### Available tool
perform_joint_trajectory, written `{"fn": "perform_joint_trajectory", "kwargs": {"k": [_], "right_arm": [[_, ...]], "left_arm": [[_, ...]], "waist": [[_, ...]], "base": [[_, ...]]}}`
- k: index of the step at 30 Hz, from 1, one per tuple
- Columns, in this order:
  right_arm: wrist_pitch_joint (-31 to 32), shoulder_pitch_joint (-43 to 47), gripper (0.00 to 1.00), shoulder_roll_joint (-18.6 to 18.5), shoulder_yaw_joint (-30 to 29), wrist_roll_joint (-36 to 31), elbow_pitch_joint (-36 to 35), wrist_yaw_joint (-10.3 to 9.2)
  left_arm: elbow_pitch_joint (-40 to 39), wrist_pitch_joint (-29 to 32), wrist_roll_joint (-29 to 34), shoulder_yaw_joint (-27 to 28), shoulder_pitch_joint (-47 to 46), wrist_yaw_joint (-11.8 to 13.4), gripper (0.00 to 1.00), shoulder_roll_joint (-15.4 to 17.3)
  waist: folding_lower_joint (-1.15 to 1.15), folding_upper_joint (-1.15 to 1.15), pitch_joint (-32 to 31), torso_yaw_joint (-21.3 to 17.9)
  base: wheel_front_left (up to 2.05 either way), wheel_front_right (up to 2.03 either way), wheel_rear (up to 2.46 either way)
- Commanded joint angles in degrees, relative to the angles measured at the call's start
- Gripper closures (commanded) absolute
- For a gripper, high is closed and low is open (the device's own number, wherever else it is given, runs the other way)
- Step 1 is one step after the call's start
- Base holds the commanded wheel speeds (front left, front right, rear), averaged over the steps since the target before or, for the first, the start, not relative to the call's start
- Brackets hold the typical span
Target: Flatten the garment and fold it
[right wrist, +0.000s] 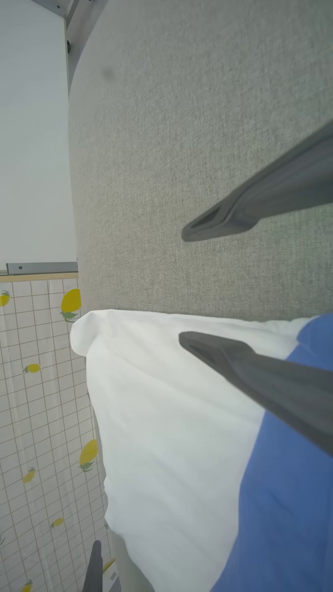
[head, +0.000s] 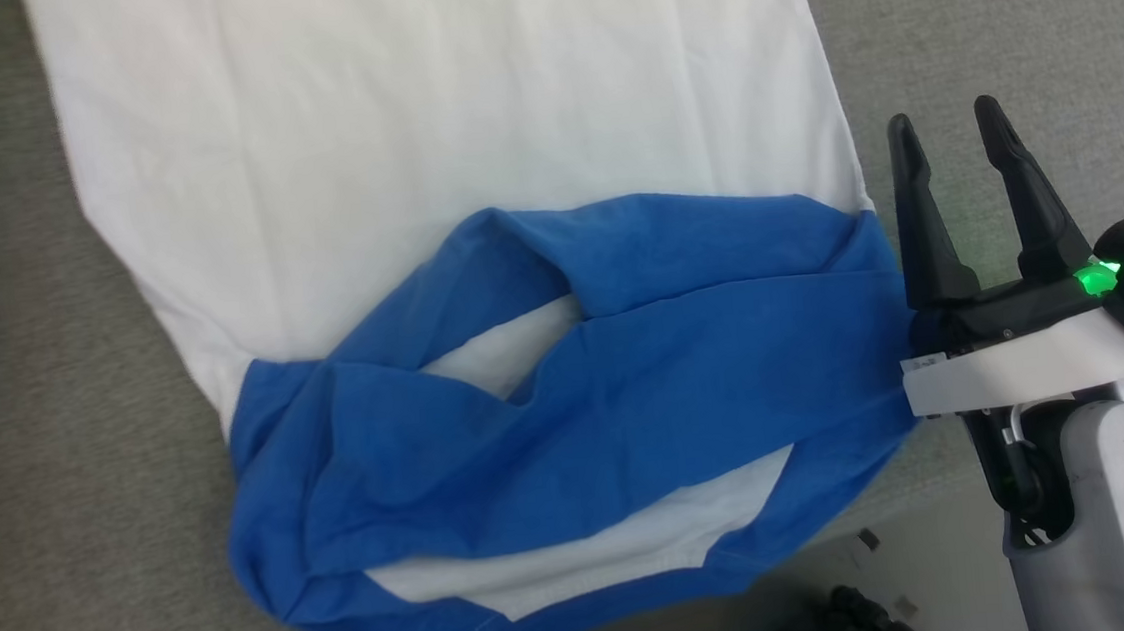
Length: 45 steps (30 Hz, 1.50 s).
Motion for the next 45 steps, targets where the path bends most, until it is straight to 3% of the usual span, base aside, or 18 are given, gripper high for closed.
{"fn": "perform_joint_trajectory", "kwargs": {"k": [1,13,14,15,16,19,25,29,36,45], "right_arm": [[-0.67,-1.06,0.00,0.13,0.45,0.32,0.24,-0.09],[-2.30,-2.38,0.00,0.13,2.56,1.47,1.34,-0.09],[-2.33,-2.49,0.00,0.13,2.65,1.49,1.43,-0.09],[-2.28,-2.65,0.00,0.13,2.73,1.41,1.48,-0.09],[-2.09,-2.93,0.00,0.13,2.88,1.14,1.45,-0.09],[-1.36,-4.33,0.00,0.13,2.95,-0.15,0.89,-0.09],[2.10,-10.82,0.00,0.14,2.87,-2.89,-1.24,-0.09],[9.14,-20.10,0.00,0.14,3.83,-3.40,1.49,-0.09],[21.38,-41.73,0.00,0.14,1.84,-1.04,17.08,-0.09],[32.49,-60.38,0.00,0.14,-3.22,-8.27,38.13,-0.09]], "left_arm": [[0.34,1.31,-0.92,0.54,-1.71,1.03,0.00,0.79],[0.30,10.61,1.01,1.04,-3.23,9.51,0.00,3.09],[0.18,12.12,1.06,0.67,-2.98,9.78,0.20,3.24],[-0.03,13.13,0.92,0.53,-2.78,9.97,0.20,3.27],[-0.38,14.18,0.76,0.38,-2.45,10.18,1.00,3.33],[-1.79,15.89,0.39,-0.06,-1.53,10.07,1.00,3.62],[-4.28,13.67,-0.19,-0.83,-0.51,8.49,1.00,2.98],[-4.65,12.34,-0.30,-1.64,-0.68,7.33,1.00,2.36],[-5.33,9.99,-1.00,-3.18,-2.24,5.31,1.00,-0.13],[-5.05,7.35,-1.85,-5.57,-3.81,3.02,1.00,-4.02]], "waist": [[-0.01,0.00,4.10,-3.99],[-0.01,0.00,6.34,-5.78],[-0.01,0.00,6.40,-5.71],[-0.01,0.00,6.41,-5.64],[-0.01,0.00,6.39,-5.54],[-0.01,0.00,6.29,-5.18],[-0.01,0.00,6.06,-3.78],[-0.01,0.00,6.16,-2.57],[-0.01,0.00,7.22,1.00],[-0.01,0.00,8.85,6.06]], "base": [[0.00,0.00,0.00],[0.00,0.00,0.00],[0.00,0.00,0.00],[0.00,0.00,0.00],[0.00,0.00,0.00],[0.00,0.00,0.00],[0.00,0.00,0.00],[0.00,0.00,0.00],[0.00,0.00,0.00],[0.00,0.00,0.00]]}}
